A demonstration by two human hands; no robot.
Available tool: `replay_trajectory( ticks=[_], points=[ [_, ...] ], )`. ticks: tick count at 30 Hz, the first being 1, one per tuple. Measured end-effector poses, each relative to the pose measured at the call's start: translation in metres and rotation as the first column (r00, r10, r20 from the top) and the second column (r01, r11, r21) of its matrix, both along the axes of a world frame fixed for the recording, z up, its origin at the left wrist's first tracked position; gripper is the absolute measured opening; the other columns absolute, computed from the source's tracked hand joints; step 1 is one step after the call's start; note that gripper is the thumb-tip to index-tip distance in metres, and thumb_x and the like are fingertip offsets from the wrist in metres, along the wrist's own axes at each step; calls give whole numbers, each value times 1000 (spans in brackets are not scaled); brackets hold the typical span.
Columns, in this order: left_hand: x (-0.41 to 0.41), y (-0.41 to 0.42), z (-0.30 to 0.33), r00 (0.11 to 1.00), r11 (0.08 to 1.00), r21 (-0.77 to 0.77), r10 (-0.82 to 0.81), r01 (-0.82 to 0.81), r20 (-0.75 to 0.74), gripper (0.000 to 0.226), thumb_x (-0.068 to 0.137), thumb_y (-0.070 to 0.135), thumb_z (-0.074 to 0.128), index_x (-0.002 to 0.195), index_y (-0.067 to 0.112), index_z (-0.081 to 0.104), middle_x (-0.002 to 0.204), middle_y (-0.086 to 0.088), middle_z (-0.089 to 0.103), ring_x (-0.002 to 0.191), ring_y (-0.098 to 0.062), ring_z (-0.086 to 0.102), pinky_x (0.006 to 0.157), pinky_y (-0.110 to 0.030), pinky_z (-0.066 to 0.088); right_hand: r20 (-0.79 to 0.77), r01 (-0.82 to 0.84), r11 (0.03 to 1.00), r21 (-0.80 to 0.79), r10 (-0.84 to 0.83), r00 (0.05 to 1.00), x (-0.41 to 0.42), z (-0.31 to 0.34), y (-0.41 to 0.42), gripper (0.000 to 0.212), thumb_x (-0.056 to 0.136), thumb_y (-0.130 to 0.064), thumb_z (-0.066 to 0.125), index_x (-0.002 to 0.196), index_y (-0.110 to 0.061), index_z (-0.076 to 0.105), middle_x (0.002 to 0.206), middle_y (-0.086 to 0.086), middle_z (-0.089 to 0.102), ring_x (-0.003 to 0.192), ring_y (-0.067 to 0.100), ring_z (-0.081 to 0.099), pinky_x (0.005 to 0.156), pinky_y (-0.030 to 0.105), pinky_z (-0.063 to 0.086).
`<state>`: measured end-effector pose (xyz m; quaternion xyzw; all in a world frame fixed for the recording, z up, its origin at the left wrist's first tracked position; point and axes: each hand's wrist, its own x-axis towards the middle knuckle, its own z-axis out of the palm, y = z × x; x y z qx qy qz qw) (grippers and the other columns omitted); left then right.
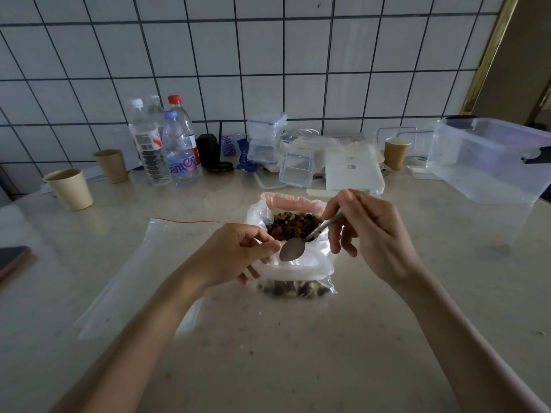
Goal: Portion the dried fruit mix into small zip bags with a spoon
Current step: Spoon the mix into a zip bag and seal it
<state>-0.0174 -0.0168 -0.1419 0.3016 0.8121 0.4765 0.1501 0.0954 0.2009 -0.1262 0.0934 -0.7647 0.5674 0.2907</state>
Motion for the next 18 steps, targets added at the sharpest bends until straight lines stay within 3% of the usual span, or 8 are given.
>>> replay_trajectory(
  ticks=[5, 8, 11, 13, 15, 17, 18],
  points=[
    [-8, -10, 4, 995, 998, -58, 6, 0, 99, 25, 89, 53, 73, 87, 28, 81, 89, 5, 79, 71, -13, 76, 56, -21, 55, 93, 198, 904, -378, -176, 980, -5, 1, 11, 42, 112, -25, 41, 83, -7, 63, 59, 17, 58, 47, 31, 54, 41, 30, 32],
    [-14, -16, 5, 987, 991, -131, 5, 16, 163, 41, 86, 62, 71, 89, 22, 81, 92, 2, 80, 77, -14, 77, 59, -22, 56, 219, 289, 832, -473, -207, 954, -8, -2, 19, 40, 111, -27, 41, 85, -6, 64, 64, 16, 62, 49, 28, 59, 42, 31, 33],
    [-20, -15, 0, 985, 987, -139, 106, -86, 140, 54, 85, 68, 65, 86, 15, 77, 79, 2, 79, 71, -12, 77, 53, -22, 54, 293, 337, 844, -417, -226, 929, -11, -7, 21, 38, 111, -27, 41, 89, -6, 64, 66, 14, 66, 49, 25, 61, 41, 30, 36],
    [-24, -10, -7, 973, 953, -195, 223, -231, -64, 58, 90, 69, 58, 83, 13, 71, 71, 4, 76, 66, -11, 75, 54, -26, 54, 313, 350, 877, -330, -248, 917, -14, -10, 21, 38, 111, -27, 41, 89, -6, 64, 64, 10, 68, 50, 24, 62, 38, 29, 38],
    [-26, -5, -15, 913, 904, -236, 283, -356, -293, 71, 85, 80, 46, 80, 13, 68, 70, 1, 75, 69, -17, 73, 68, -36, 56, 321, 364, 910, -200, -291, 902, -16, -15, 20, 37, 110, -25, 41, 89, -6, 64, 61, 6, 68, 50, 22, 63, 38, 29, 39],
    [-26, 1, -22, 893, 903, -224, 275, -367, -355, 91, 79, 91, 34, 78, 8, 71, 69, -5, 74, 70, -22, 71, 77, -40, 56, 330, 351, 932, -90, -305, 893, -18, -19, 18, 35, 109, -22, 41, 89, -5, 64, 61, 7, 69, 51, 23, 65, 39, 30, 41],
    [-27, 3, -25, 894, 908, -217, 267, -359, -359, 95, 76, 94, 32, 75, 7, 71, 67, -4, 73, 68, -22, 70, 75, -40, 55, 340, 333, 941, -67, -292, 894, -18, -20, 17, 33, 109, -20, 41, 89, -5, 64, 62, 8, 71, 52, 24, 67, 39, 30, 42]
  ],
)
